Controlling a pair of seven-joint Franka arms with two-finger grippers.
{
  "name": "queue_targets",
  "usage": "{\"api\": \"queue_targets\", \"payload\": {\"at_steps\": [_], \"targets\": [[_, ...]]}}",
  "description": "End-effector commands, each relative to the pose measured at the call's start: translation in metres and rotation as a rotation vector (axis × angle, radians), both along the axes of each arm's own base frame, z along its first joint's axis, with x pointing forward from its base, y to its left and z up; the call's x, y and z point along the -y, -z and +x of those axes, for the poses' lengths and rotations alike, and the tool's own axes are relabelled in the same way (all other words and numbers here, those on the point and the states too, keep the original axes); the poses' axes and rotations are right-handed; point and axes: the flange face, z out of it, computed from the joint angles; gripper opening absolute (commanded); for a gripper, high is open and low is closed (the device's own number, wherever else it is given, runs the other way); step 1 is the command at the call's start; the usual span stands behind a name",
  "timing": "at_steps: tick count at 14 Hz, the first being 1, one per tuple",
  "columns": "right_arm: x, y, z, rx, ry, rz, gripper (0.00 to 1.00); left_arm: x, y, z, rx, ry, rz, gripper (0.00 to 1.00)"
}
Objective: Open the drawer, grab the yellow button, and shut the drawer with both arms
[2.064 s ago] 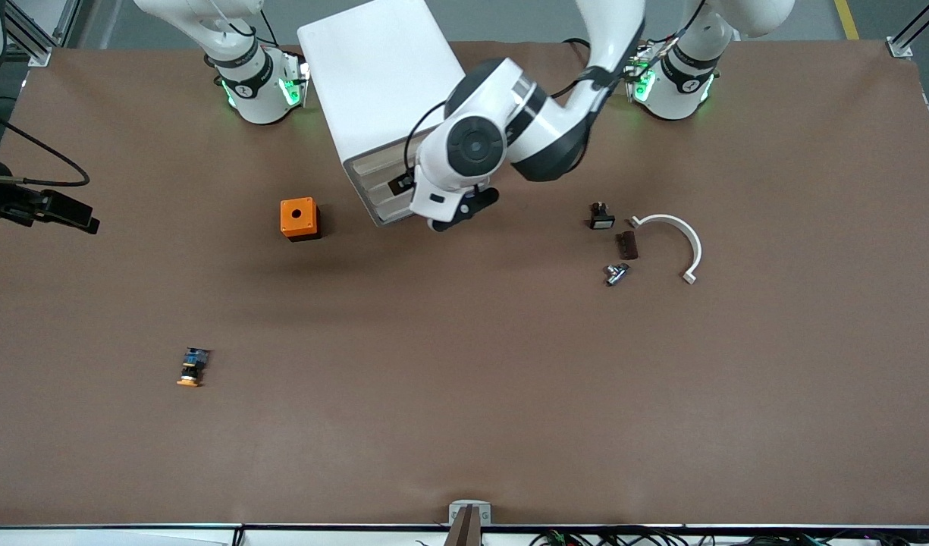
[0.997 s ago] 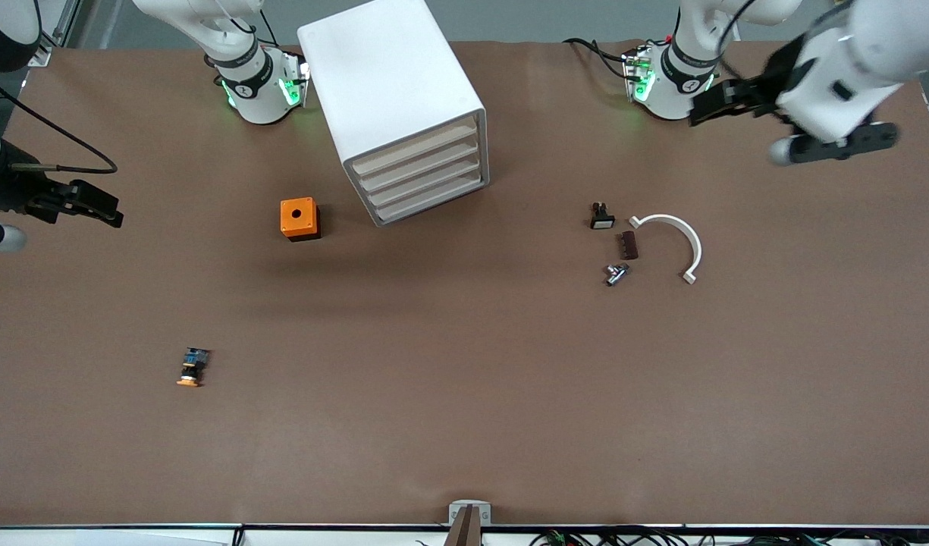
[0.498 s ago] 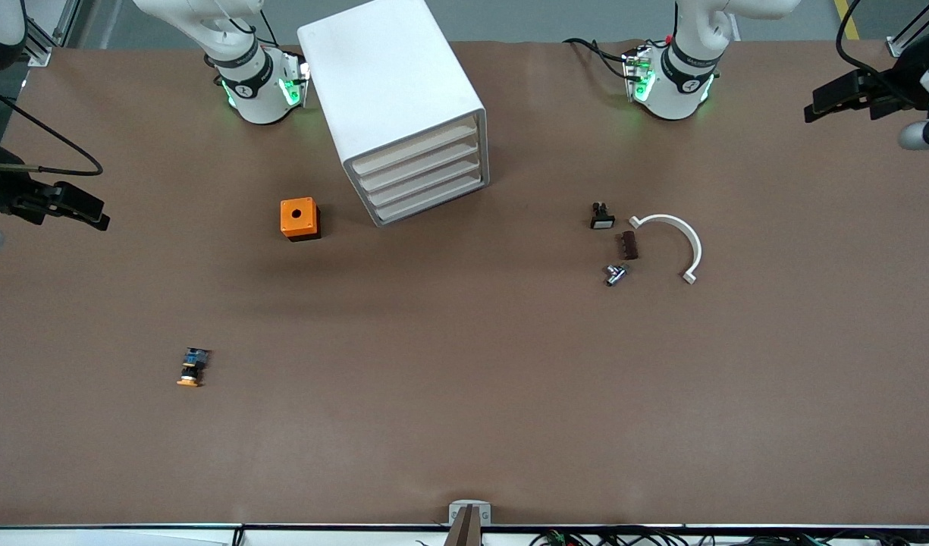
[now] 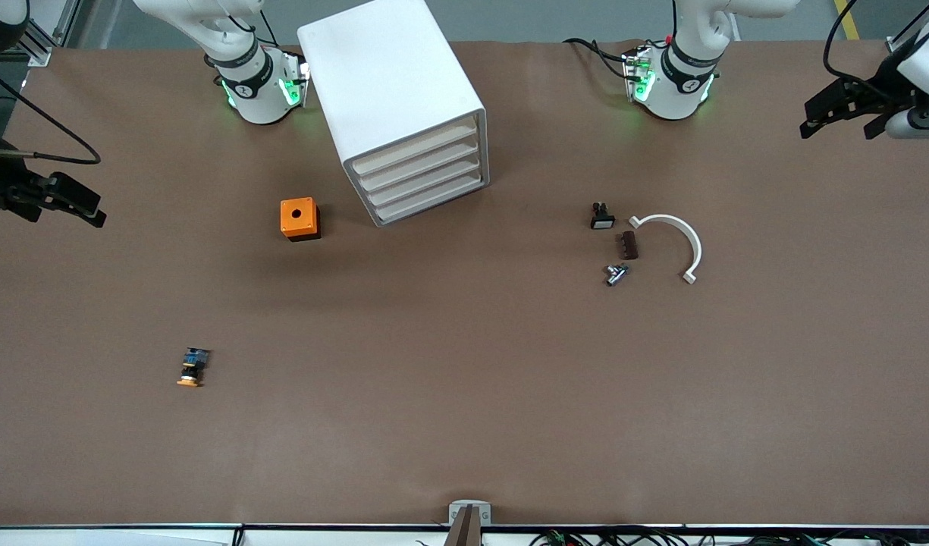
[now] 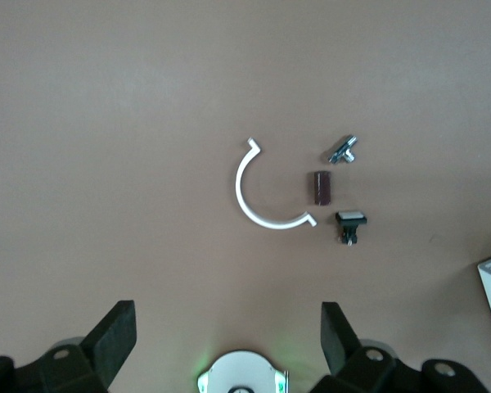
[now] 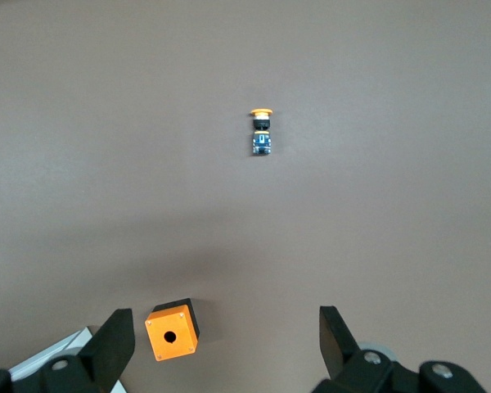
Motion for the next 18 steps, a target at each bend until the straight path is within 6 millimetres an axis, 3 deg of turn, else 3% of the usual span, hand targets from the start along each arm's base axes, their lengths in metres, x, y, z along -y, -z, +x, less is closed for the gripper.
{"api": "queue_targets", "payload": {"at_steps": [1,3,6,8,14,18], "targets": [[-0.002,-0.004,-0.018,0.026,-0.007,0.018,1.00,0.019,-0.002,0.031,0.013,-0.006,0.030,0.99],[-0.002,-0.006,-0.019,0.034,-0.021,0.017,1.00,0.041,-0.013,0.051,0.038,-0.030,0.049,0.99],[-0.002,-0.008,-0.020,0.037,-0.059,0.015,1.00,0.059,-0.033,0.053,0.064,-0.015,0.050,0.99],[-0.002,-0.008,-0.021,0.036,-0.059,0.015,1.00,0.069,-0.036,0.065,0.076,-0.006,0.055,0.99],[-0.002,-0.008,-0.022,0.030,-0.059,0.015,1.00,0.055,-0.023,0.100,0.054,-0.058,0.036,0.99],[-0.004,-0.008,-0.022,0.023,-0.061,0.015,1.00,0.057,-0.027,0.110,0.069,-0.050,0.032,0.99]]}}
